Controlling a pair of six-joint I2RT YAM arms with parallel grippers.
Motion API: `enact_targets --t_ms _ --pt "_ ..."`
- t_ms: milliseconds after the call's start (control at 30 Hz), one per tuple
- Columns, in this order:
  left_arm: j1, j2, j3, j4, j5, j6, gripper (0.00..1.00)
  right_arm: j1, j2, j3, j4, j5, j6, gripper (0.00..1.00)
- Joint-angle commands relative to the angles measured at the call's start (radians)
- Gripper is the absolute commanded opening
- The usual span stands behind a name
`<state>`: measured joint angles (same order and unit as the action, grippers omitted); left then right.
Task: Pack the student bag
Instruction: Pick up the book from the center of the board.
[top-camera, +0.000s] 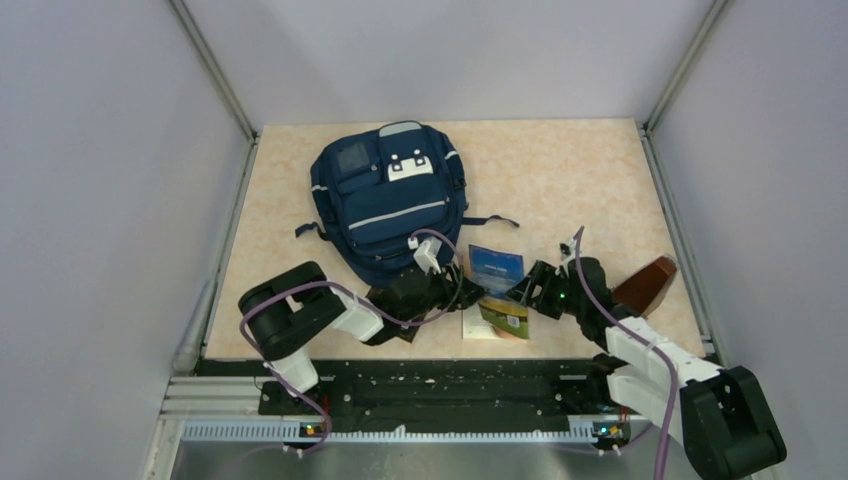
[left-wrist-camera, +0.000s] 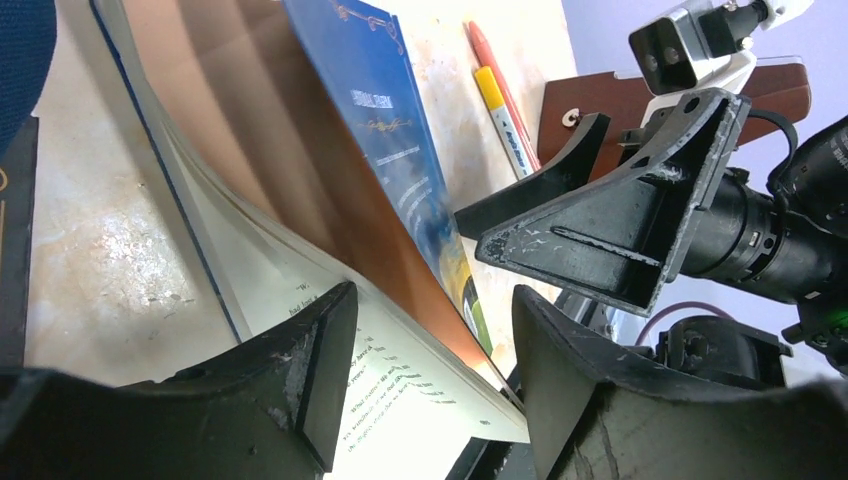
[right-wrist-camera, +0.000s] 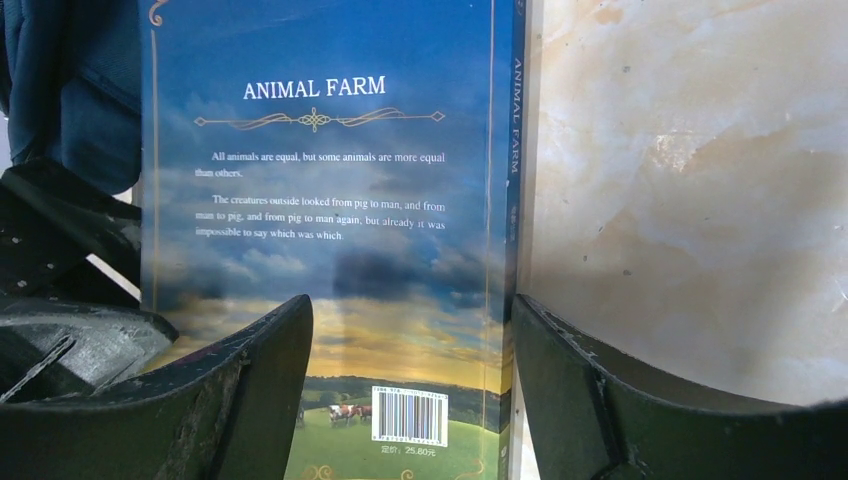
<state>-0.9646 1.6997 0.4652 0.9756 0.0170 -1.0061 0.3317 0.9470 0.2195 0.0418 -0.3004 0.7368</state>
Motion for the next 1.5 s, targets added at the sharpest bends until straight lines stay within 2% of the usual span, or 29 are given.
enact_targets --t_ms 0,200,333,433,533,633,700,867,900,933,1000,1033,1067,1267,1467 --pt "-0.02 0.046 0.021 0.107 0.041 -0.053 0.62 0.016 -0.001 -0.033 -0.039 -0.019 0.011 0.71" --pt "-0.028 -0.008 0.047 -0.152 -0.007 -0.075 0.59 0.017 -0.015 -0.021 -0.067 -0.015 0.006 0.71" --pt "-0.031 -0.055 0.035 -0.226 -0.08 -0.056 0.57 0.018 -0.025 -0.022 -0.07 -0.005 0.003 0.71" --pt "-0.031 -0.051 0.034 -0.191 -0.083 -0.047 0.53 0.017 -0.02 -0.023 -0.066 -0.008 0.003 0.71" --pt "-0.031 -0.014 0.04 -0.104 -0.03 -0.054 0.37 0.017 -0.02 -0.022 -0.066 -0.009 -0.002 0.71" --pt "-0.03 0.009 0.036 -0.005 0.017 -0.064 0.29 0.017 -0.02 -0.022 -0.064 -0.006 -0.004 0.71" --pt "-0.031 0.008 0.043 0.003 0.027 -0.054 0.29 0.017 -0.02 -0.023 -0.057 -0.009 -0.001 0.71" --pt "-0.031 0.024 0.056 0.027 0.046 -0.037 0.36 0.019 -0.021 -0.029 -0.018 -0.012 0.01 0.71" --pt "-0.032 0.028 0.059 0.04 0.052 -0.035 0.32 0.018 -0.021 -0.029 -0.011 -0.015 0.012 0.71" --pt "-0.031 0.031 0.057 0.061 0.055 -0.03 0.21 0.018 -0.021 -0.027 -0.008 -0.017 0.013 0.71" --pt "-0.03 0.019 0.052 0.087 0.057 -0.008 0.07 0.018 -0.028 -0.011 -0.018 -0.014 0.005 0.73" --pt "-0.03 0.001 0.049 0.091 0.058 0.011 0.01 0.018 -0.039 -0.002 -0.03 -0.009 -0.002 0.75" --pt "-0.03 -0.021 0.046 0.09 0.059 0.039 0.0 0.018 -0.061 0.007 -0.038 -0.006 -0.01 0.77" --pt "-0.03 -0.241 0.029 0.033 0.053 0.175 0.0 0.014 -0.259 0.08 -0.144 0.032 -0.052 0.88" --pt "-0.03 -0.451 0.026 -0.011 0.067 0.293 0.0 0.01 -0.439 0.133 -0.12 -0.017 -0.033 0.95"
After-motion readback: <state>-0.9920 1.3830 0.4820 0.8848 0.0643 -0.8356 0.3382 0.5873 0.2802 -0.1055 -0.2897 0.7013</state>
